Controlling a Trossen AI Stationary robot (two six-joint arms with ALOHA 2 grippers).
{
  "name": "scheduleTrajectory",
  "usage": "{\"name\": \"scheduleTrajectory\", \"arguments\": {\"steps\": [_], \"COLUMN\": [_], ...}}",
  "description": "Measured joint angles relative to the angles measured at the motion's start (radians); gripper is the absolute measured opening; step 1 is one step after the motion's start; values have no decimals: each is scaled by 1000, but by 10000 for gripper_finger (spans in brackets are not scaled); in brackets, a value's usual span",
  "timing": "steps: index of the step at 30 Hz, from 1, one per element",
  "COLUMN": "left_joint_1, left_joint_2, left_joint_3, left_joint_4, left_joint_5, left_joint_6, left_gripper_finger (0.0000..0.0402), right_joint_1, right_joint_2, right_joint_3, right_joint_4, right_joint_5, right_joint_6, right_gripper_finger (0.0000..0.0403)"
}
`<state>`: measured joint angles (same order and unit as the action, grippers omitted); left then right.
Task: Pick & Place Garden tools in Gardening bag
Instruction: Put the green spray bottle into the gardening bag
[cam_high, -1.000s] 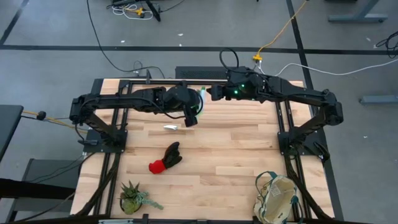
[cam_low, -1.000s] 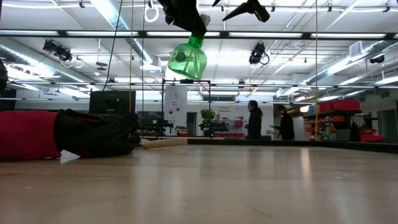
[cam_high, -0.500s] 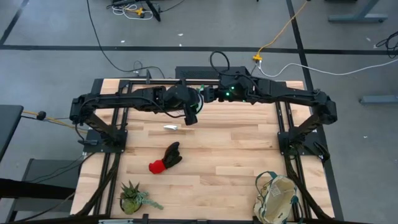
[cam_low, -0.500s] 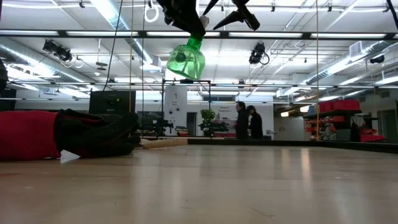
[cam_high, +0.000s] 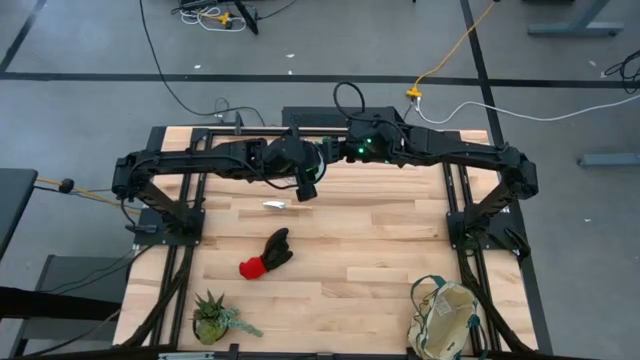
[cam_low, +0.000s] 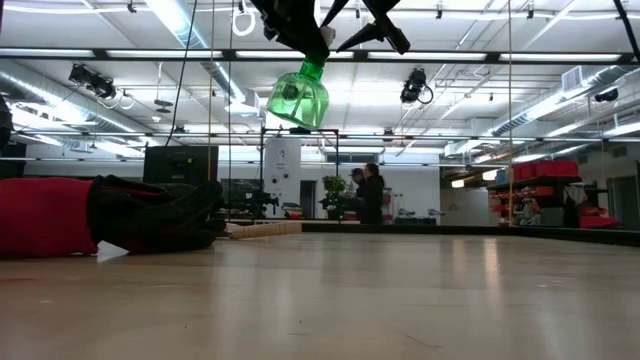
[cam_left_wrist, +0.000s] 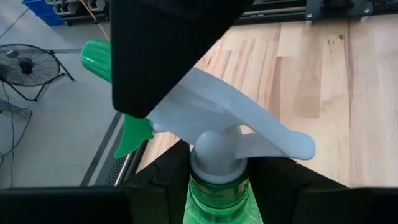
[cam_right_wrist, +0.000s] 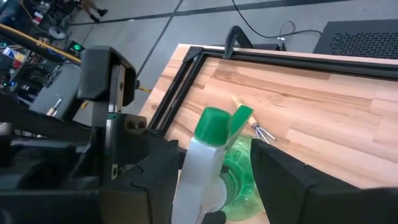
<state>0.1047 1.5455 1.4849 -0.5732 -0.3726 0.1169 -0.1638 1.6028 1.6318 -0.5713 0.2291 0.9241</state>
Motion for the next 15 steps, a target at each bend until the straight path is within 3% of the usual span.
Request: {"name": "scheduleTrajectory", "arguments": {"steps": [15], "left_joint_1": [0], "left_joint_2": [0], "left_joint_3": [0], "left_joint_4": [0], "left_joint_5": [0], "left_joint_6": [-1], "left_gripper_finger": [151], "right_joint_1": [0], "right_joint_2": [0], "right_joint_3": [0], "right_joint_4": [12], "right_joint_5": [-6], "right_joint_6": [-8], "right_gripper_finger": [132]}}
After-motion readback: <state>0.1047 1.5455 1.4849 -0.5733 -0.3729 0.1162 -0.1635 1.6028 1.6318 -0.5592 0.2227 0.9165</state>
